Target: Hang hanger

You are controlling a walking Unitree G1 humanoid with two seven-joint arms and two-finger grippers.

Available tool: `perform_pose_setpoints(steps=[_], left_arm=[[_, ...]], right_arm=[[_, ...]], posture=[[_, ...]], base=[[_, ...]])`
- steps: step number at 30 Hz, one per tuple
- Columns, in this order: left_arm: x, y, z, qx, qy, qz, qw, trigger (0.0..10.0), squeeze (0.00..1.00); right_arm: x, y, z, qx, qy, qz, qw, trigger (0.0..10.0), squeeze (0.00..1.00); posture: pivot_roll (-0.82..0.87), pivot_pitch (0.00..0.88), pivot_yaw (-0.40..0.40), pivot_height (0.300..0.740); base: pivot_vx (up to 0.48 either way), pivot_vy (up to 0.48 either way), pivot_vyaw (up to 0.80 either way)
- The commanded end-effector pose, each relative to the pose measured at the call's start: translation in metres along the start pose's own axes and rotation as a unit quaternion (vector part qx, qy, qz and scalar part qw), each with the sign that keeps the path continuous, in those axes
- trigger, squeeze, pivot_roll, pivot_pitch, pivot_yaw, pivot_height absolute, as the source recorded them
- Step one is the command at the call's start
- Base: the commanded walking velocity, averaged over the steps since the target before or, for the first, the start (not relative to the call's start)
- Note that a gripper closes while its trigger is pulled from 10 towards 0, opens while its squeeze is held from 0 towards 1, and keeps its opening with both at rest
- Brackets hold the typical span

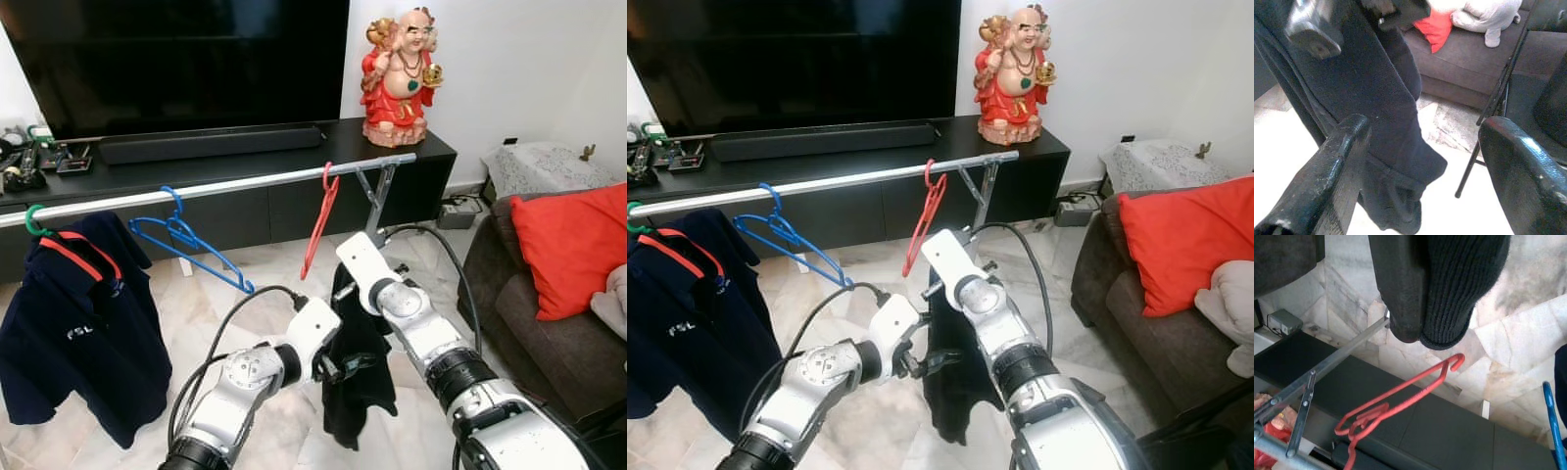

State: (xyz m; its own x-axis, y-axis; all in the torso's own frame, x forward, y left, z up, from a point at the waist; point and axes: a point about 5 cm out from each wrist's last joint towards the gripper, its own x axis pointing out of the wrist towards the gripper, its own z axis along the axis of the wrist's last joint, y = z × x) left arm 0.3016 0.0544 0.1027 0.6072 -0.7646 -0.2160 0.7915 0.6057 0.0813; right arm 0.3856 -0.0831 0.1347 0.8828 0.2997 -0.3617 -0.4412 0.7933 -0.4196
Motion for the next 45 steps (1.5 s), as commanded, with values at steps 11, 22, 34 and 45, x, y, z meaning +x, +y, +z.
perform_pose_setpoints(steps=[11,22,34,45], left_arm=[[0.0,0.007,0.002,0.005,0.026,0.073,0.997,10.0,0.0],[-0.004,0.032,0.002,0.012,0.048,0.2,0.979,10.0,0.0],[0.006,0.02,0.01,0.008,0.041,0.159,0.986,10.0,0.0],[0.007,0.017,0.012,0.003,0.035,0.164,0.986,10.0,0.0]], right_arm=[[-0.003,-0.004,0.038,0.065,-0.043,-0.032,0.996,10.0,0.0],[-0.006,0.003,0.058,0.083,-0.069,-0.018,0.994,10.0,0.0],[-0.01,0.011,0.072,0.126,-0.084,-0.01,0.988,10.0,0.0],[-0.014,0.022,0.087,0.17,-0.103,0.008,0.98,10.0,0.0]], posture=[[0.08,0.031,-0.013,0.74],[0.08,0.031,-0.02,0.74],[0.08,0.032,-0.014,0.74],[0.08,0.03,-0.015,0.74]], base=[[0.0,0.0,0.0],[0.0,0.0,0.0],[0.0,0.0,0.0],[0.0,0.0,0.0]])
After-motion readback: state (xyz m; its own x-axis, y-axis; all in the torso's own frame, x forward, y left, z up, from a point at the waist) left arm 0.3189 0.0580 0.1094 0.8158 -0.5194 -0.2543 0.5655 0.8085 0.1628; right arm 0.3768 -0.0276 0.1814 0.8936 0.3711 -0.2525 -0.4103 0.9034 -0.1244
